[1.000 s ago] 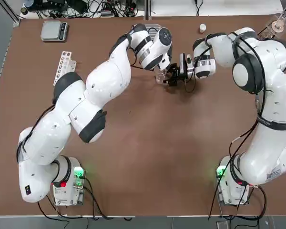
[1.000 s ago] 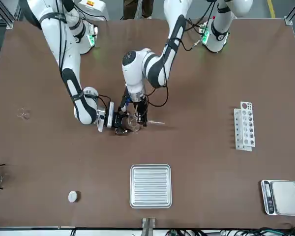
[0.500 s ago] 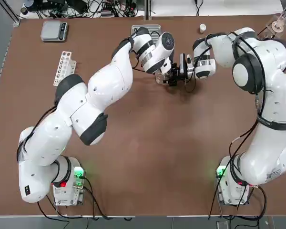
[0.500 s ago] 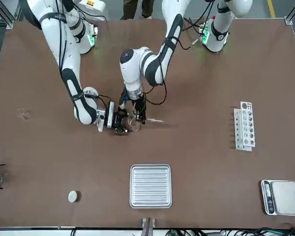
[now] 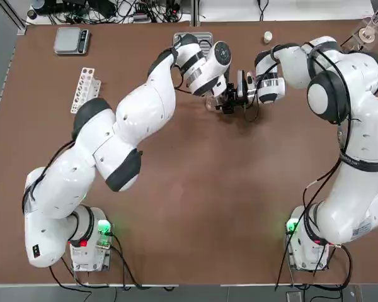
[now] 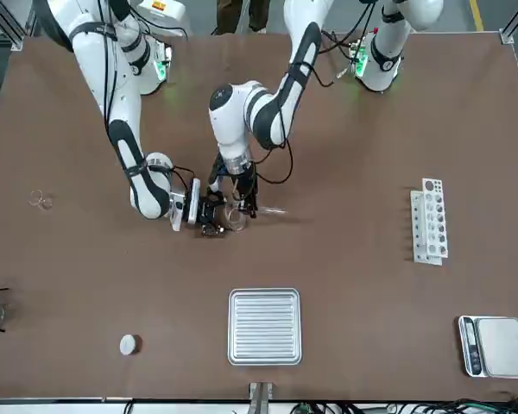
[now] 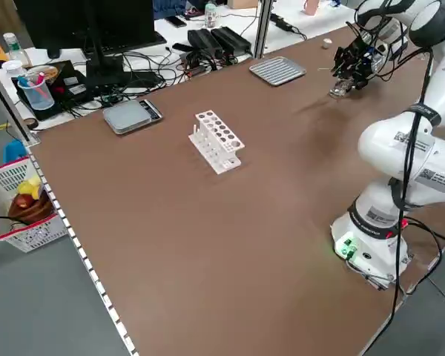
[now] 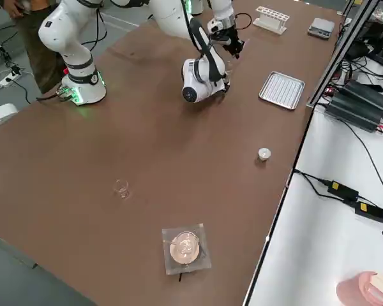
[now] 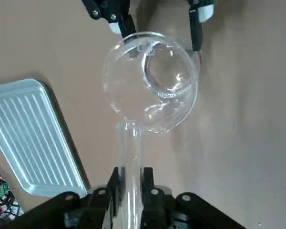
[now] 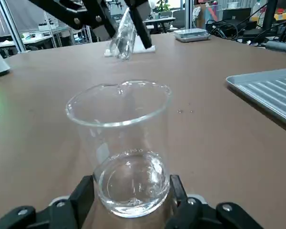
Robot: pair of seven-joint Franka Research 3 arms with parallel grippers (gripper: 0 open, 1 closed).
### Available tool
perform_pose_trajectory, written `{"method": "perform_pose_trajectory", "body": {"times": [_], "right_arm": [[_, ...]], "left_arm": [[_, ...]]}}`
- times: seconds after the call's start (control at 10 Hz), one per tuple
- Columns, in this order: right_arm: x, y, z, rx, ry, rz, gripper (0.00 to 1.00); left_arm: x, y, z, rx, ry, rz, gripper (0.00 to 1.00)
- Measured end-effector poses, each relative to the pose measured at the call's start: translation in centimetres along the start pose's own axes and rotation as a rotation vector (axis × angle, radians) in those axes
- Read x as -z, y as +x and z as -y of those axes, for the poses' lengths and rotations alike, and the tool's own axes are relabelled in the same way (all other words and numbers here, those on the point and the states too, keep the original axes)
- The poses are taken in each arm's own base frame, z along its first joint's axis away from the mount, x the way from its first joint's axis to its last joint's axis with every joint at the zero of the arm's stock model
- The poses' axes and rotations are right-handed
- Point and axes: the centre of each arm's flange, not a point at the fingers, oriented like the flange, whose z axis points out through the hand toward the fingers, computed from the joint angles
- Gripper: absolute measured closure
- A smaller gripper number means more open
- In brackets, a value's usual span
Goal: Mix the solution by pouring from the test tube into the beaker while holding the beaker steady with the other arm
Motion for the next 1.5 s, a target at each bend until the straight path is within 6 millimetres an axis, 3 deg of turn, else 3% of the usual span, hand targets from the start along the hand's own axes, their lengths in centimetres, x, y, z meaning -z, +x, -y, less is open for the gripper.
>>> {"method": "perform_pose_trajectory", "body": {"times": [0.3,0.5,0.7,0.8,1.0,1.2,1.5], "right_arm": [[0.0,0.0,0.0,0.000,0.000,0.000,0.28],[0.0,0.0,-0.1,0.000,-0.001,0.000,0.20],[0.1,0.0,-0.1,0.000,-0.002,0.000,0.13],[0.1,0.0,-0.2,-0.001,-0.003,0.000,0.04],[0.3,0.0,-0.2,-0.002,-0.006,0.000,0.01],[0.3,0.0,-0.3,-0.001,-0.007,-0.001,0.00],[0.9,0.7,-0.9,0.004,-0.021,-0.007,0.00]], "left_arm": [[0.0,-2.9,3.2,0.133,-0.054,-0.064,0.78],[0.7,-7.1,7.3,0.213,-0.093,-0.141,0.78],[1.9,-14.5,12.6,0.245,-0.113,-0.244,0.78],[2.4,-18.6,14.8,0.253,-0.125,-0.293,0.78],[3.1,-26.1,18.0,0.282,-0.159,-0.391,0.78],[3.7,-32.4,19.8,0.309,-0.202,-0.513,0.78],[2.3,-43.5,21.0,0.297,-0.271,-0.752,0.78]]}}
